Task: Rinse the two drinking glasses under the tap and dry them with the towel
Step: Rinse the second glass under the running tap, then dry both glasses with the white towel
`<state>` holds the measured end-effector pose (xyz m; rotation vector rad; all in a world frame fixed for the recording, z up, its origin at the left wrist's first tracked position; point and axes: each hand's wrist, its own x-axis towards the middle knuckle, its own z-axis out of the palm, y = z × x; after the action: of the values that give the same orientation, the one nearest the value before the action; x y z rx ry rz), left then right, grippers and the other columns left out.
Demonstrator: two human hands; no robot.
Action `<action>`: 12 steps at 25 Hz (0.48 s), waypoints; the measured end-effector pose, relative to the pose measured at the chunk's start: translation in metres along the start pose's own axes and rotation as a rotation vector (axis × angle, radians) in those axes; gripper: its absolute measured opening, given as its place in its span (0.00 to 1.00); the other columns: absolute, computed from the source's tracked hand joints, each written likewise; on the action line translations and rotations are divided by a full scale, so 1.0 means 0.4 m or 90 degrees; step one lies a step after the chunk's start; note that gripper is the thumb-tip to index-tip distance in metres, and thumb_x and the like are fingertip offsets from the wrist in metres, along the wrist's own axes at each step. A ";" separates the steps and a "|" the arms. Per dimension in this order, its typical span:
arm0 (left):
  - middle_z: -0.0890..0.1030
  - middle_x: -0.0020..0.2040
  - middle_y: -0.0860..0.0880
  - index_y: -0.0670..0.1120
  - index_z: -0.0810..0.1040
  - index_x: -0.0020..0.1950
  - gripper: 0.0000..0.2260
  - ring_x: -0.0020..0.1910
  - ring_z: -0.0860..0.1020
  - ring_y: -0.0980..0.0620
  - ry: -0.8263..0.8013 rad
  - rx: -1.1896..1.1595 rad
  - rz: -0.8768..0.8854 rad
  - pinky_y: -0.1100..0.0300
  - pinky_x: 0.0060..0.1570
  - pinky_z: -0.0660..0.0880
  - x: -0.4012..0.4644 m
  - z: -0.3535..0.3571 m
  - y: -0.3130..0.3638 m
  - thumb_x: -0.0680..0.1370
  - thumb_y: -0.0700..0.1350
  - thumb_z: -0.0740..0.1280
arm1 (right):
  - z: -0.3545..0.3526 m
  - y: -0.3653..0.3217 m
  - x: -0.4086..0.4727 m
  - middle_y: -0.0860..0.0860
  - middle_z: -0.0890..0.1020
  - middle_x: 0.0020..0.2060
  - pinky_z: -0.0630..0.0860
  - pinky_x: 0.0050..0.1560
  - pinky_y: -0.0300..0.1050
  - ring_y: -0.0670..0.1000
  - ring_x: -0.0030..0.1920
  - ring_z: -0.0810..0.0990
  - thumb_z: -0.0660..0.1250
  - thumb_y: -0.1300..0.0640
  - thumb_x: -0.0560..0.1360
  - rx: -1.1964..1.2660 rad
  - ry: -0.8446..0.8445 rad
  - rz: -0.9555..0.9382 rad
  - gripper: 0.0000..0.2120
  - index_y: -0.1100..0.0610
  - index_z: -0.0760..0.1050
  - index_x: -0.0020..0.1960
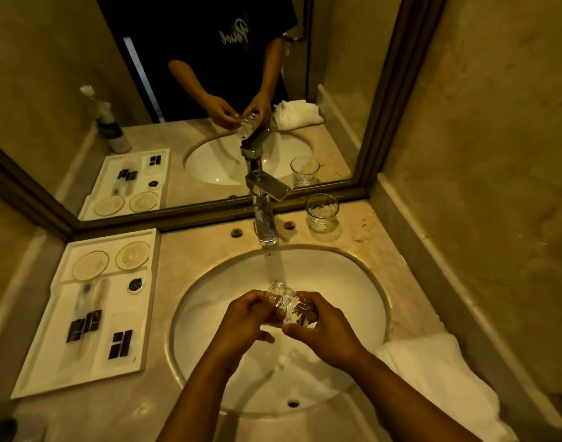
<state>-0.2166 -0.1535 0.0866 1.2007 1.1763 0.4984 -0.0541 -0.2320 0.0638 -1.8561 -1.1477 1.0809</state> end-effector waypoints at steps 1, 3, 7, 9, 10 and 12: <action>0.87 0.46 0.41 0.41 0.82 0.54 0.09 0.47 0.85 0.44 -0.025 -0.019 -0.002 0.48 0.43 0.81 -0.019 0.013 0.006 0.82 0.45 0.65 | -0.016 -0.001 -0.013 0.42 0.83 0.52 0.76 0.45 0.29 0.39 0.47 0.81 0.78 0.47 0.67 -0.005 -0.004 -0.007 0.31 0.46 0.70 0.67; 0.86 0.48 0.38 0.38 0.81 0.54 0.11 0.48 0.85 0.41 -0.044 -0.034 0.002 0.48 0.45 0.80 -0.048 0.046 0.013 0.82 0.44 0.65 | -0.052 -0.006 -0.038 0.43 0.81 0.55 0.73 0.44 0.26 0.38 0.47 0.80 0.76 0.46 0.69 -0.046 -0.034 -0.021 0.33 0.45 0.67 0.70; 0.85 0.48 0.34 0.35 0.81 0.55 0.11 0.43 0.84 0.42 0.054 -0.085 -0.025 0.50 0.41 0.77 -0.084 0.109 -0.003 0.83 0.41 0.64 | -0.106 0.028 -0.100 0.48 0.73 0.68 0.67 0.66 0.46 0.50 0.67 0.70 0.69 0.36 0.70 -0.277 0.122 -0.077 0.36 0.47 0.64 0.74; 0.86 0.47 0.36 0.36 0.81 0.55 0.10 0.43 0.84 0.43 0.130 -0.102 -0.055 0.52 0.39 0.76 -0.115 0.138 -0.019 0.82 0.41 0.64 | -0.133 0.082 -0.153 0.53 0.67 0.73 0.59 0.72 0.53 0.55 0.73 0.62 0.65 0.33 0.71 -0.380 0.210 -0.027 0.38 0.49 0.61 0.75; 0.86 0.47 0.37 0.37 0.81 0.54 0.09 0.43 0.84 0.42 0.163 -0.108 -0.073 0.52 0.39 0.77 -0.127 0.146 -0.032 0.82 0.41 0.64 | -0.145 0.117 -0.179 0.57 0.62 0.76 0.53 0.74 0.57 0.59 0.76 0.56 0.63 0.30 0.70 -0.424 0.181 0.039 0.43 0.50 0.56 0.78; 0.87 0.47 0.39 0.39 0.82 0.54 0.08 0.45 0.84 0.41 0.211 -0.121 -0.110 0.50 0.42 0.79 -0.153 0.155 -0.053 0.82 0.42 0.65 | -0.150 0.194 -0.222 0.62 0.47 0.79 0.41 0.75 0.66 0.66 0.78 0.40 0.59 0.26 0.67 -0.498 0.062 0.154 0.52 0.52 0.44 0.80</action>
<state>-0.1898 -0.2393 0.0885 0.8640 1.4649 0.6796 0.0033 -0.3500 0.0473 -2.6676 -1.4402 0.6840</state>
